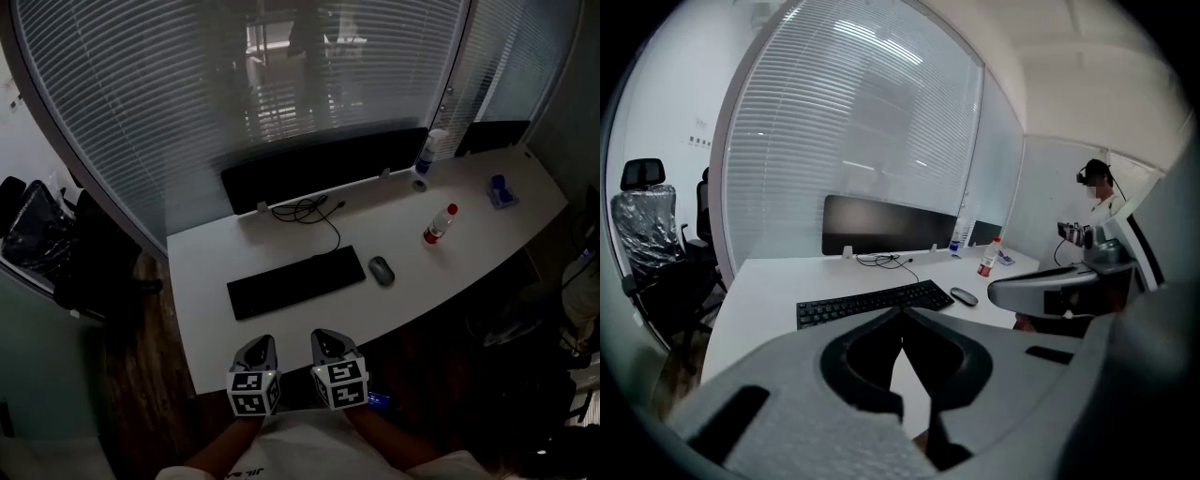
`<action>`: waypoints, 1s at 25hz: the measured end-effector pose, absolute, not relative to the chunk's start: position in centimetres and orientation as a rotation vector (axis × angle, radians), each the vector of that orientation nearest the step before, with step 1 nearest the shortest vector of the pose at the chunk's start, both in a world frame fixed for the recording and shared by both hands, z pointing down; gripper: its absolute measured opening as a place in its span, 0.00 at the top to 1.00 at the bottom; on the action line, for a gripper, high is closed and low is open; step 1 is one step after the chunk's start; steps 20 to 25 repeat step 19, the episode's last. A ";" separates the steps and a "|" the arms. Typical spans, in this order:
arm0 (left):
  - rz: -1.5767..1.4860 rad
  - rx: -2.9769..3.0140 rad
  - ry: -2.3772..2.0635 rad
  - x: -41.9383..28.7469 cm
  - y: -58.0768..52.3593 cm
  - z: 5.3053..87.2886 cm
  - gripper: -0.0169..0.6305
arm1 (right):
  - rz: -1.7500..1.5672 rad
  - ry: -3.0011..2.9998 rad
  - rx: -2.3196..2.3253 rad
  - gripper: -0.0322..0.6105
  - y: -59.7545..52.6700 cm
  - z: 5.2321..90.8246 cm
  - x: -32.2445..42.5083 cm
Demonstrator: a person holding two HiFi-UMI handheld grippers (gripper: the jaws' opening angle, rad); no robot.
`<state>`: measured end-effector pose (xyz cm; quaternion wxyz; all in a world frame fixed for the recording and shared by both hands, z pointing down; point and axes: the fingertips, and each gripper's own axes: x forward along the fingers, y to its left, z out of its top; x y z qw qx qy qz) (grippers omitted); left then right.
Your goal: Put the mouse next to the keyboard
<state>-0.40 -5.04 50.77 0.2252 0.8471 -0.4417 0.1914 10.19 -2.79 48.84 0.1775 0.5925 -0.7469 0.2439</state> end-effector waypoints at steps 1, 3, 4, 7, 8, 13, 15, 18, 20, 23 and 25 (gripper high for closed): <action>0.527 2.337 -1.222 -0.7 -5.0 50.7 0.97 | 0.677 -2.117 1.672 0.94 -2.8 48.7 9.8; 0.524 2.336 -1.227 -1.2 -4.8 50.7 0.97 | 0.670 -2.115 1.665 0.94 -2.7 48.7 9.3; 0.523 2.337 -1.226 -1.4 -4.7 50.6 0.97 | 0.671 -2.114 1.662 0.94 -2.6 48.8 9.1; 0.520 2.340 -1.224 -1.8 -4.4 50.2 0.97 | 0.669 -2.121 1.659 0.95 -2.5 48.8 8.4; 0.518 2.340 -1.226 -1.9 -4.4 50.1 0.97 | 0.666 -2.122 1.658 0.95 -2.5 48.7 8.3; 0.516 2.338 -1.236 -2.6 -3.9 50.1 0.97 | 0.656 -2.123 1.650 0.95 -2.1 48.3 7.8; 0.516 2.336 -1.232 -2.6 -3.6 50.0 0.97 | 0.655 -2.123 1.639 0.95 -1.9 48.3 7.6; 0.514 2.334 -1.236 -2.8 -3.4 49.7 0.97 | 0.652 -2.130 1.634 0.95 -1.7 48.1 7.2; 0.513 2.334 -1.240 -2.9 -3.4 49.5 0.97 | 0.651 -2.133 1.632 0.95 -1.7 48.1 7.0; 0.513 2.334 -1.240 -2.9 -3.4 49.5 0.97 | 0.651 -2.133 1.632 0.95 -1.7 48.1 7.0; 0.513 2.334 -1.240 -2.9 -3.4 49.5 0.97 | 0.651 -2.133 1.632 0.95 -1.7 48.1 7.0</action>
